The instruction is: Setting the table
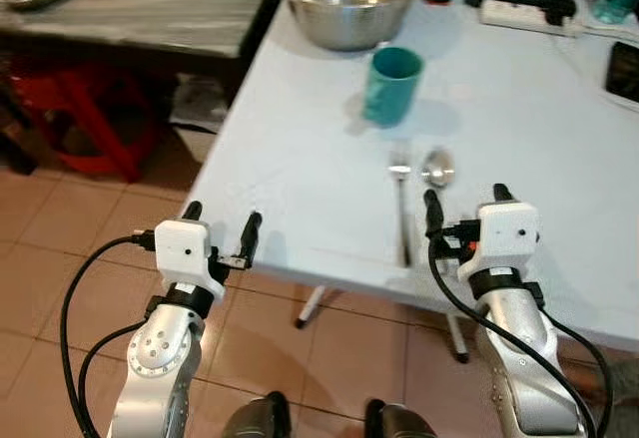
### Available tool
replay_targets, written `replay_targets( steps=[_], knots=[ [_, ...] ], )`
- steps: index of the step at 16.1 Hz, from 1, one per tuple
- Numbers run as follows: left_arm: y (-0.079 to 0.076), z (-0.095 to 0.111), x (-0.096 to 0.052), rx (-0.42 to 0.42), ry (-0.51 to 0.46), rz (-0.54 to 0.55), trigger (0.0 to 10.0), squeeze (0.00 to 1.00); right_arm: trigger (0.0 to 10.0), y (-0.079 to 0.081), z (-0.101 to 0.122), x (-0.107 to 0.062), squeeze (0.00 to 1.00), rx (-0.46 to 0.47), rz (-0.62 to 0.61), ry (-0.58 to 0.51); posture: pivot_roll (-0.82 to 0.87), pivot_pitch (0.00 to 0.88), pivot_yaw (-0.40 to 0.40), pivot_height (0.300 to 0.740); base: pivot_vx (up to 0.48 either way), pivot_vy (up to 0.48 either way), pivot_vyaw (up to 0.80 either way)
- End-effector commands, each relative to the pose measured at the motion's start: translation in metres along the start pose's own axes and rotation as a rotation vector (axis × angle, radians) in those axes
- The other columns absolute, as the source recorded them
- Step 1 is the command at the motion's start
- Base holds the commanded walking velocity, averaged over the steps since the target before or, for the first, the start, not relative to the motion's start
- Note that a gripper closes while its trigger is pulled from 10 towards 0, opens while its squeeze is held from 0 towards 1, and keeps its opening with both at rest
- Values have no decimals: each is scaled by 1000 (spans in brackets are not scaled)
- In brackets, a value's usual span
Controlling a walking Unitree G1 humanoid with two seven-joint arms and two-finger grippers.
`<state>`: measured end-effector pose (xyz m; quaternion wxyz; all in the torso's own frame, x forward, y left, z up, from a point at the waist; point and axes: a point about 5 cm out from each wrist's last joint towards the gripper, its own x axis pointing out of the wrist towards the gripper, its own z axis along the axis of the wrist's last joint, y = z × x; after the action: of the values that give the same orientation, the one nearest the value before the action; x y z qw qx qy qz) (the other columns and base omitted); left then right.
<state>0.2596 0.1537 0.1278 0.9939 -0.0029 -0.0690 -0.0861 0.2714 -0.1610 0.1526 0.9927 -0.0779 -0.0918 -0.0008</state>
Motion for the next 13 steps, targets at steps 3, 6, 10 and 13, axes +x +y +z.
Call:
replay_targets(
  steps=[3,6,10,13],
  knots=[
    [-1,-4,-2,0,25,-12,10000,0,10000,-2,2,-2,0,5,-10,-14,-107,240,16,740,0,371,0],
    [-1,-4,-2,-1,26,-13,10000,0,10000,-2,2,-2,0,4,-13,-14,-107,240,16,740,0,326,0],
    [-2,-4,-3,6,22,-15,10000,0,10000,-2,1,-3,0,6,-17,-13,-107,240,16,740,0,0,0],
    [-2,-4,-2,9,23,-19,10000,0,10000,-1,1,-2,0,8,-19,-10,-107,237,18,740,0,0,-606]
  ],
)
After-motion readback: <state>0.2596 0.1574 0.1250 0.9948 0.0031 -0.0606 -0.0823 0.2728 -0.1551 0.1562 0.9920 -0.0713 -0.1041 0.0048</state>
